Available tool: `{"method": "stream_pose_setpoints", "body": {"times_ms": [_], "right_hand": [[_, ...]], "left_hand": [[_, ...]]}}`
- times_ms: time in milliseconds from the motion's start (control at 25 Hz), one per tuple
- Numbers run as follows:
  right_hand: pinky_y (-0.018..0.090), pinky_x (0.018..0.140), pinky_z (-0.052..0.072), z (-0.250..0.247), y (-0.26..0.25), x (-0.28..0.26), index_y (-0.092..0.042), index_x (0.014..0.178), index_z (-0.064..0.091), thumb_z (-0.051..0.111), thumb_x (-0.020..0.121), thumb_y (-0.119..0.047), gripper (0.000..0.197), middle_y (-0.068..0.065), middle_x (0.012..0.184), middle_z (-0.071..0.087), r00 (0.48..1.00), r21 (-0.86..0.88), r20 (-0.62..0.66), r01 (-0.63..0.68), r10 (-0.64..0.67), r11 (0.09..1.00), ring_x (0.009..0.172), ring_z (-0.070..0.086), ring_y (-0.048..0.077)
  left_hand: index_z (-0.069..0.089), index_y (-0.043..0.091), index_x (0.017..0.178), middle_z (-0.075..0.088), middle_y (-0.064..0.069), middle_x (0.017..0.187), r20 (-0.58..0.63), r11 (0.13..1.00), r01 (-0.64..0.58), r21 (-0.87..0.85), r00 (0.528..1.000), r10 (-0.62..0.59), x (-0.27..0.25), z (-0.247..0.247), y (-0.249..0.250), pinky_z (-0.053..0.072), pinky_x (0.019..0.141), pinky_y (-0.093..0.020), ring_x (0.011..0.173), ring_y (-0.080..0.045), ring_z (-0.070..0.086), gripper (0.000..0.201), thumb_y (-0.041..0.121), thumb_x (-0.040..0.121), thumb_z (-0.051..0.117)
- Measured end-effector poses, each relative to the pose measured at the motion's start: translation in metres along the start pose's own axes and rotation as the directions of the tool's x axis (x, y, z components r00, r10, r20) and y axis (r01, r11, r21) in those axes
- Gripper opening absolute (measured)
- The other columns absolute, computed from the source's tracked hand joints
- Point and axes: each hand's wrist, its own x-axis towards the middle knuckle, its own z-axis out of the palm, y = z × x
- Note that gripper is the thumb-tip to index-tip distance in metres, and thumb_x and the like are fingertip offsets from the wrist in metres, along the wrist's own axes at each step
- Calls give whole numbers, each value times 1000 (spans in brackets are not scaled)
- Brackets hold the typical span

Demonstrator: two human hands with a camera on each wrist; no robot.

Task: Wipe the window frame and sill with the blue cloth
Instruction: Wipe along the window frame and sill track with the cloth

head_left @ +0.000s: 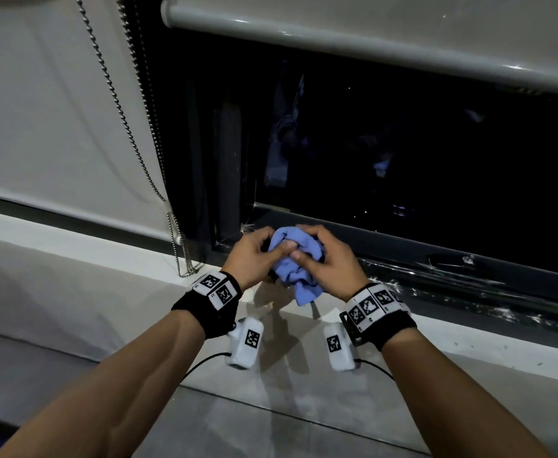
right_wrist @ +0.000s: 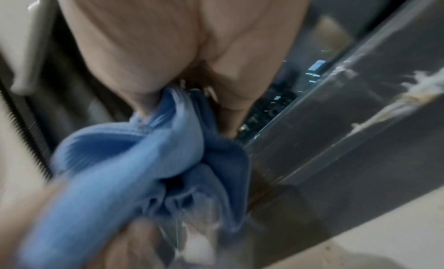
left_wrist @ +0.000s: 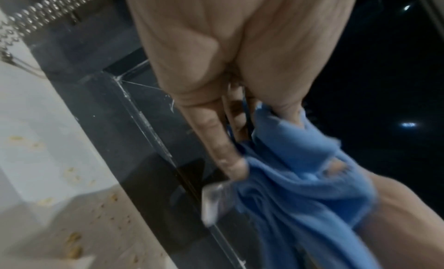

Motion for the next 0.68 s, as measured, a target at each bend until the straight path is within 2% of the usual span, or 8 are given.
{"method": "stream_pose_setpoints", "body": {"times_ms": [80, 160, 240, 280, 360, 440, 560, 680], "right_hand": [[41, 84, 54, -7, 7, 3, -34, 106, 63, 59, 95, -30, 13, -13, 103, 68, 996, 9, -62, -66, 66, 998, 94, 64, 4], [37, 76, 52, -13, 9, 5, -37, 92, 61, 52, 98, -29, 13, -15, 90, 66, 989, -53, -88, -120, 115, 991, 85, 61, 3], [31, 70, 47, -17, 4, 5, -35, 91, 57, 47, 99, -27, 15, -13, 86, 64, 986, -101, -119, -129, 117, 986, 81, 60, 3], [29, 68, 47, -17, 0, 6, -33, 93, 55, 46, 100, -26, 13, -11, 85, 63, 983, -110, -152, -120, 103, 987, 79, 59, 4], [15, 62, 43, -19, -10, 8, -30, 99, 54, 44, 101, -25, 12, -12, 82, 60, 970, -113, -236, -88, 59, 990, 74, 56, -2], [7, 60, 38, -25, -16, 13, -27, 104, 55, 44, 101, -22, 12, -13, 84, 59, 966, -104, -256, -58, 30, 993, 75, 55, -7], [12, 69, 42, -33, -18, 14, -28, 110, 56, 47, 99, -18, 18, -6, 96, 63, 977, -121, -212, -39, 12, 992, 85, 59, 3], [21, 64, 38, -36, -18, 11, -24, 111, 53, 44, 101, -24, 13, -7, 90, 60, 965, -143, -254, -98, 60, 985, 76, 55, 2]], "left_hand": [[52, 23, 74, 58, 1, 67, 19, 999, -15, 46, 1000, 14, -2, 0, 2, 55, 63, -43, 63, -17, 57, 32, 49, 87, 66], [47, 24, 74, 50, 7, 64, 18, 983, -33, 179, 999, 31, -3, 1, 2, 42, 60, -33, 62, -12, 47, 30, 44, 91, 62], [42, 23, 76, 47, 6, 64, -10, 961, 14, 276, 1000, -12, -4, 4, 5, 35, 58, -32, 63, -16, 44, 24, 29, 93, 59], [41, 23, 77, 49, 5, 66, -32, 954, 44, 296, 999, -36, -3, 5, 5, 37, 58, -31, 65, -18, 45, 22, 25, 91, 58], [41, 25, 80, 57, -2, 74, -13, 944, 57, 325, 998, -56, -3, 6, 5, 48, 62, -35, 70, -24, 55, 16, 24, 84, 57], [49, 27, 86, 64, -7, 87, 66, 954, 53, 294, 995, -76, -5, 6, 8, 58, 73, -49, 83, -30, 64, 9, 29, 77, 52], [66, 24, 97, 72, -4, 94, 109, 983, 102, 150, 987, -119, -9, 6, 10, 55, 86, -55, 92, -30, 68, 26, 31, 77, 51], [70, 26, 95, 75, 3, 91, 106, 997, 48, 67, 993, -55, -14, 7, 14, 56, 84, -46, 90, -21, 70, 20, 40, 86, 58]]}}
